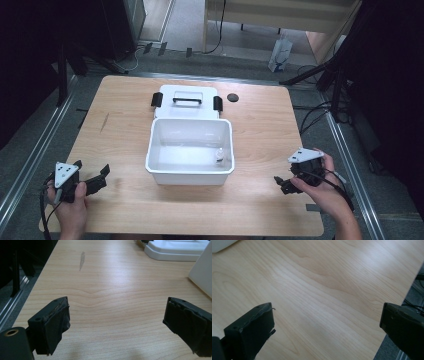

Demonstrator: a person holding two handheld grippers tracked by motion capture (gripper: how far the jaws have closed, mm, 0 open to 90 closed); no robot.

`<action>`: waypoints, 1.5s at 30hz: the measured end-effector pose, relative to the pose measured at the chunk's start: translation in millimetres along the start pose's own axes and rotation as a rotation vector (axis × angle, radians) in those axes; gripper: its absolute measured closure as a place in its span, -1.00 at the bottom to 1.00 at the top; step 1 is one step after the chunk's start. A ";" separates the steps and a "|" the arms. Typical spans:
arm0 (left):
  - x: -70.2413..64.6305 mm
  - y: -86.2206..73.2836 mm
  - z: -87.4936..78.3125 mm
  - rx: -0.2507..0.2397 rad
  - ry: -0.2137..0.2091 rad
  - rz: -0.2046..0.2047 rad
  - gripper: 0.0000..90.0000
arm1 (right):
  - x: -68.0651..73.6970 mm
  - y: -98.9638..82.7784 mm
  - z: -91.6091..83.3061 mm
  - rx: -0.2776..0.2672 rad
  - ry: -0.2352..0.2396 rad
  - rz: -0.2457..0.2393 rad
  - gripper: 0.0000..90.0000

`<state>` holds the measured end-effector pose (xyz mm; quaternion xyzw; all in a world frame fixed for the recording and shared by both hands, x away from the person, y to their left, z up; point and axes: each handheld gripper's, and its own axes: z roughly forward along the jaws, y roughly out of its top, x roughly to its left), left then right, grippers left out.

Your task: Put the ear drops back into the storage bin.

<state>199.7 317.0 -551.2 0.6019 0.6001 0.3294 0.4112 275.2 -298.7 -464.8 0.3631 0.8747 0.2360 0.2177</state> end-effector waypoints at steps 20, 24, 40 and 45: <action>0.4 0.0 -0.1 0.003 0.002 -0.006 -0.84 | 16.2 -100.9 7.2 -0.330 -0.070 0.425 -1.00; 0.6 0.1 -0.1 0.006 0.003 -0.006 -0.84 | 14.5 -115.8 5.0 -0.413 -0.074 0.523 -1.00; 1.8 0.2 0.2 0.010 0.007 -0.017 -0.84 | 3.6 -134.5 5.4 -0.520 -0.115 0.644 -1.00; 1.8 0.2 0.3 0.010 0.007 -0.020 -0.84 | 5.3 -131.8 6.9 -0.489 -0.132 0.638 -1.00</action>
